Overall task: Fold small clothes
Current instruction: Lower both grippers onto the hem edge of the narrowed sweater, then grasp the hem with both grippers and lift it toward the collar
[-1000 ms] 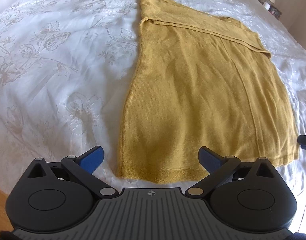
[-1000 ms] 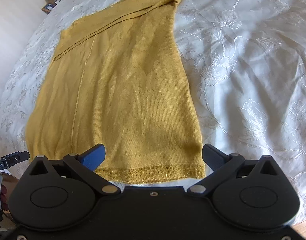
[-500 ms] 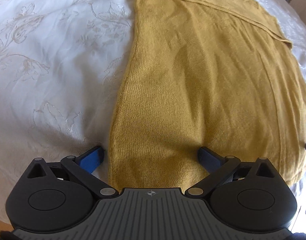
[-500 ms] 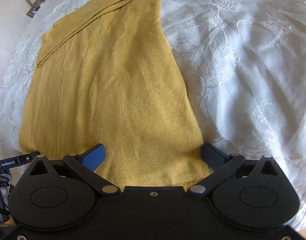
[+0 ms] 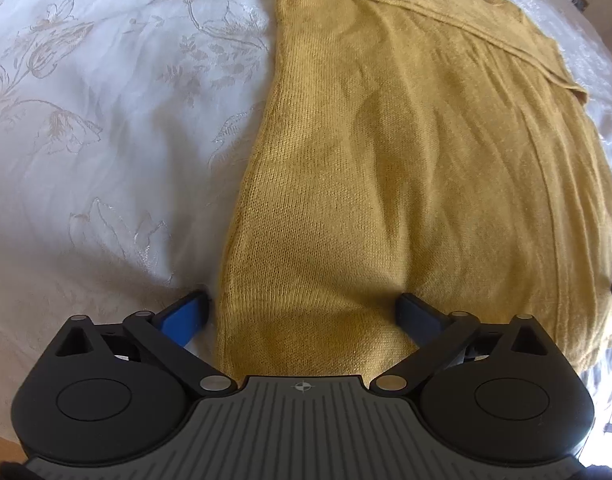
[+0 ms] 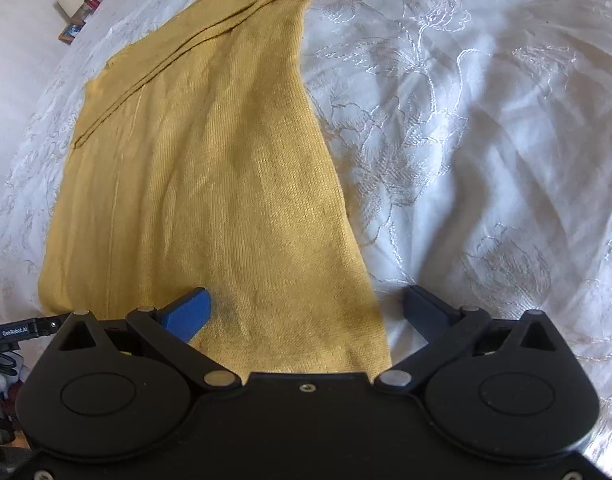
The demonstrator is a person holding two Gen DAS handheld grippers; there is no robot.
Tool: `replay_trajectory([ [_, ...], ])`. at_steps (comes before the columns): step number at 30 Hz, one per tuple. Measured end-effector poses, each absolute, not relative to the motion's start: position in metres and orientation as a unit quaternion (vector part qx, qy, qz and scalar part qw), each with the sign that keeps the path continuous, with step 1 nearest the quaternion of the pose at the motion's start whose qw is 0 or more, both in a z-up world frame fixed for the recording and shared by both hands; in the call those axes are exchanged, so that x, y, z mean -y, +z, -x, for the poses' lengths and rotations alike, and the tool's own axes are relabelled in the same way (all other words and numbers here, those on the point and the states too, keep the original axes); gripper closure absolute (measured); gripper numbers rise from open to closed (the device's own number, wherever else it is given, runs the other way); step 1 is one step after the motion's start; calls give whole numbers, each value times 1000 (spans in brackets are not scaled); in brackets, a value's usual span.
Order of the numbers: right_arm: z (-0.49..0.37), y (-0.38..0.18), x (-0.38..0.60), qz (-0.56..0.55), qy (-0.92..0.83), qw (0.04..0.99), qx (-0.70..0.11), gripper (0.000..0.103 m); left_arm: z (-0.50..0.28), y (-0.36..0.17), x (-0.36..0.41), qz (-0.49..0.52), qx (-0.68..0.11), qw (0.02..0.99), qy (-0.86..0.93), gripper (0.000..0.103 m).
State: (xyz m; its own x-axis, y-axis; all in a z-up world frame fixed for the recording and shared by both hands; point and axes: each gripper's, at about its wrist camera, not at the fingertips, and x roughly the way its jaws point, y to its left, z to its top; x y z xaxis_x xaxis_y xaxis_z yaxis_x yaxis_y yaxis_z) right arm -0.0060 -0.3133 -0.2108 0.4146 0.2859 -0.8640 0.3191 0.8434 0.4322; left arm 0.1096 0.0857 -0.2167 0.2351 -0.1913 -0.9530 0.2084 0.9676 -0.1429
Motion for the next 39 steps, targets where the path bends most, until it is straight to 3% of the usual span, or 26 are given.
replay_trajectory([
  [7,19,-213,326,-311,17,784,-538,0,-91,-211,-105,5,-585,796,-154,26],
  [14,24,-215,319,-322,36,772,-547,0,-82,-206,-113,-1,-577,799,-166,40],
  [16,28,-215,316,-322,40,769,-550,7,-82,-203,-114,0,-576,800,-167,51],
  [19,32,-212,310,-311,40,770,-556,48,-81,-198,-113,-1,-572,801,-175,71],
  [20,32,-212,307,-311,40,766,-560,80,-83,-197,-111,3,-571,801,-180,77],
  [21,33,-212,306,-317,45,762,-563,88,-84,-195,-110,6,-571,799,-186,85],
  [22,34,-211,303,-320,47,759,-565,88,-84,-192,-110,12,-571,798,-192,91],
  [24,35,-203,297,-311,51,769,-556,88,-83,-183,-113,20,-564,801,-201,94],
  [39,-30,-114,314,-372,11,849,-375,89,-175,-101,-101,107,-457,850,-238,95],
])
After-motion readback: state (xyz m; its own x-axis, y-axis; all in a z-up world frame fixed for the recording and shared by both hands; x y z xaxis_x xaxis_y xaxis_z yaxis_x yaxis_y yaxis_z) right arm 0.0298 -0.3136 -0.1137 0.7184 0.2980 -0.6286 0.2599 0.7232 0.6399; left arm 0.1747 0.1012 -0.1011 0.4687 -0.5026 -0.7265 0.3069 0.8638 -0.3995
